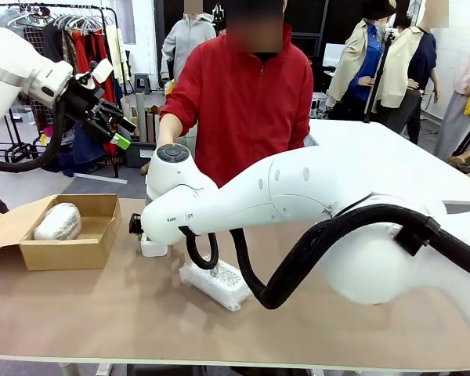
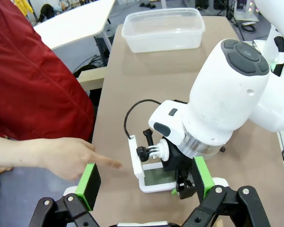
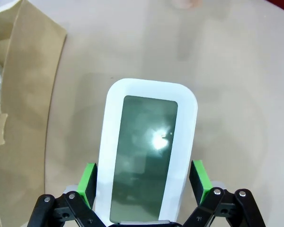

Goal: Separate and place wrapped and unwrapped clocks.
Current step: Pick up the Digital clock indicated by the person.

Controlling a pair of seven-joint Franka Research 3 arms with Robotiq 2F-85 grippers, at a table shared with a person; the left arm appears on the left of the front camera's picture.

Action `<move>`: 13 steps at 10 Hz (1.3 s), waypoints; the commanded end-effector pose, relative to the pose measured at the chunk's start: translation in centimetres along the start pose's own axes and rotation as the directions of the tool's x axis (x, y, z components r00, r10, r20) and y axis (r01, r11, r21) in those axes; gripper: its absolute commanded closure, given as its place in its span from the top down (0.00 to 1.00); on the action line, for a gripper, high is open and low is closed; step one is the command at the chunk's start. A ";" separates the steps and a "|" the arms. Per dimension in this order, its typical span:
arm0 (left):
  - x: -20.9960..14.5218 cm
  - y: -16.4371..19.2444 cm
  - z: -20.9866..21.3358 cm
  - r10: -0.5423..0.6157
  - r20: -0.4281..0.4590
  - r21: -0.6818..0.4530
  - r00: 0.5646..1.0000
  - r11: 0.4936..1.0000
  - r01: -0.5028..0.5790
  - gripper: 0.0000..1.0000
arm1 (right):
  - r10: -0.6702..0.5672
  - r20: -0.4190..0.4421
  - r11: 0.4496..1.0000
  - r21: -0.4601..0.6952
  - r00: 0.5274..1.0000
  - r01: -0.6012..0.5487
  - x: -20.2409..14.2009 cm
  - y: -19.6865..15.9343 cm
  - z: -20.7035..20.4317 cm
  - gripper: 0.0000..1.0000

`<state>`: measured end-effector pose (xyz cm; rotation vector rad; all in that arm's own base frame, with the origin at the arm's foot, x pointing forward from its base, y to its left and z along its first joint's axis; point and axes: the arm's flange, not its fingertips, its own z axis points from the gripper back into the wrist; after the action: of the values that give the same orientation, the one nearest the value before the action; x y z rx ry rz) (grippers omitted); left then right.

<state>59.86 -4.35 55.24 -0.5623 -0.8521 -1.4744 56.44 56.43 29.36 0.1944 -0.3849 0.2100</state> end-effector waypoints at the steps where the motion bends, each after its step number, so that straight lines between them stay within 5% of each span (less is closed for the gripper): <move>1: 0.0 -0.1 0.1 0.001 0.000 -0.001 1.000 1.000 -0.001 1.00 | -0.047 -0.013 0.999 0.002 0.999 0.047 1.3 0.5 -0.2 1.00; 6: 0.0 -0.1 0.1 0.001 0.000 -0.001 1.000 1.000 -0.001 1.00 | -0.005 -0.002 1.000 0.000 1.000 0.005 0.1 -0.1 -0.2 1.00; 11: 0.0 -0.1 0.1 0.001 0.000 -0.001 1.000 1.000 -0.001 1.00 | -0.029 0.024 1.000 -0.002 0.999 0.029 -0.2 -1.0 1.8 0.07; 13: 0.0 -0.1 0.1 0.001 0.000 -0.001 1.000 1.000 -0.001 1.00 | -0.029 0.029 1.000 -0.007 0.999 0.030 -0.7 -2.1 4.2 0.00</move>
<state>59.86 -4.35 55.23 -0.5624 -0.8521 -1.4744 56.57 55.21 31.10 0.1973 -0.3909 0.1989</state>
